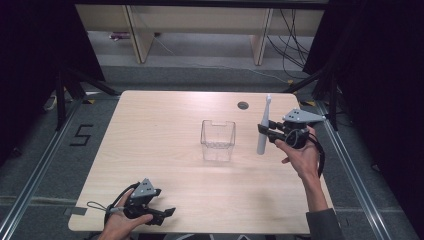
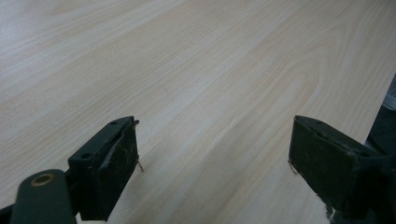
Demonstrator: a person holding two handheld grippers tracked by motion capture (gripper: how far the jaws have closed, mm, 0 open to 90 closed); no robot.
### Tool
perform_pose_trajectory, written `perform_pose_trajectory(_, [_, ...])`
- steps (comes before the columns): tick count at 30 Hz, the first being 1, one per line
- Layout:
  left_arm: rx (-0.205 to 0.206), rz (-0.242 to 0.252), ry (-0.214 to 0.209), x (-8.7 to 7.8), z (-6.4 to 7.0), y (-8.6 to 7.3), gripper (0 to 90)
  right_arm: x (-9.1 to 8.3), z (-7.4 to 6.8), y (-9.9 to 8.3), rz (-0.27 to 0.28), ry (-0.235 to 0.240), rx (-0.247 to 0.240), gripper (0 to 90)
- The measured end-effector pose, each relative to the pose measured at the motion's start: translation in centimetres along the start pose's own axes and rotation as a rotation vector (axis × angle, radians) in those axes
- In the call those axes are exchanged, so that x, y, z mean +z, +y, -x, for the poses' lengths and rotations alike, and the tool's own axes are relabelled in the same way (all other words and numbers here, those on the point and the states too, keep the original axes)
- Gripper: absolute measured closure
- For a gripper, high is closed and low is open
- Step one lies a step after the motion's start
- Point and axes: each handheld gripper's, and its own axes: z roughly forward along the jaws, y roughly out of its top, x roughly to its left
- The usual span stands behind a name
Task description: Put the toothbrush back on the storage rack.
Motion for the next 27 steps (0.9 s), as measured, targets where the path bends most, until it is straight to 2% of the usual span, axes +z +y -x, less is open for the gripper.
perform_pose_trajectory(2, [0.009, -0.010, 0.003, -0.1, -0.1, 0.0, 15.0, -0.1, 0.0, 0.2, -0.002, -0.005, -0.002, 67.1])
perform_pose_trajectory(4, [-0.001, 0.000, 0.002, 0.0, 0.0, 0.0, 15.0, 0.1, -0.1, 0.2, 0.020, -0.016, 0.007, 67.1])
perform_pose_trajectory(5, [0.001, -0.003, 0.002, 0.0, 0.0, 0.0, 15.0, -0.1, 0.0, 0.4, 0.013, -0.015, -0.006, 67.1])
perform_pose_trajectory(6, [0.013, -0.014, 0.003, -0.1, -0.1, 0.0, 15.0, 0.0, 0.0, 0.5, 0.013, -0.001, 0.001, 67.1])
perform_pose_trajectory(7, [0.012, -0.013, 0.003, -0.1, -0.1, 0.0, 15.0, -0.1, -0.1, 0.6, 0.015, -0.010, 0.013, 67.2])
perform_pose_trajectory(8, [0.001, -0.003, 0.002, 0.0, 0.0, 0.0, 15.0, -0.1, 0.0, 0.6, 0.026, -0.017, -0.008, 67.2])
perform_pose_trajectory(11, [0.000, -0.002, 0.001, 0.0, 0.0, 0.0, 15.0, 0.1, 0.0, 0.9, 0.038, -0.017, -0.007, 67.2])
perform_pose_trajectory(12, [0.000, -0.002, 0.001, 0.0, 0.0, 0.0, 15.0, 0.1, -0.1, 1.0, 0.034, -0.012, 0.006, 67.2])
perform_pose_trajectory(13, [0.014, -0.014, 0.003, -0.1, -0.1, 0.0, 15.0, 0.1, 0.1, 1.1, 0.033, -0.011, -0.013, 67.1])
perform_pose_trajectory(15, [0.014, -0.013, 0.003, -0.1, -0.1, 0.0, 15.0, 0.2, 0.0, 1.2, 0.029, -0.009, 0.005, 67.2])
perform_pose_trajectory(16, [0.012, -0.012, 0.003, -0.1, -0.1, 0.0, 15.0, 0.2, 0.1, 1.3, 0.036, -0.013, -0.015, 67.1])
perform_pose_trajectory(18, [0.012, -0.012, 0.003, -0.1, -0.1, 0.0, 15.0, 0.3, -0.1, 1.3, 0.045, -0.015, 0.009, 67.1])
perform_pose_trajectory(21, [0.013, -0.012, 0.003, -0.1, -0.1, 0.0, 15.0, 0.3, 0.0, 1.6, 0.035, -0.006, -0.006, 67.1])
perform_pose_trajectory(23, [0.012, -0.012, 0.003, -0.1, -0.1, 0.0, 15.0, 0.4, -0.1, 1.7, 0.051, -0.017, -0.001, 67.1])
perform_pose_trajectory(25, [0.000, -0.001, 0.002, 0.0, 0.0, 0.0, 15.0, 0.5, 0.1, 1.8, 0.045, 0.006, -0.001, 67.1])
perform_pose_trajectory(27, [0.001, -0.002, 0.001, 0.0, 0.0, 0.0, 15.0, 0.6, 0.2, 1.9, 0.046, -0.010, -0.007, 67.2])
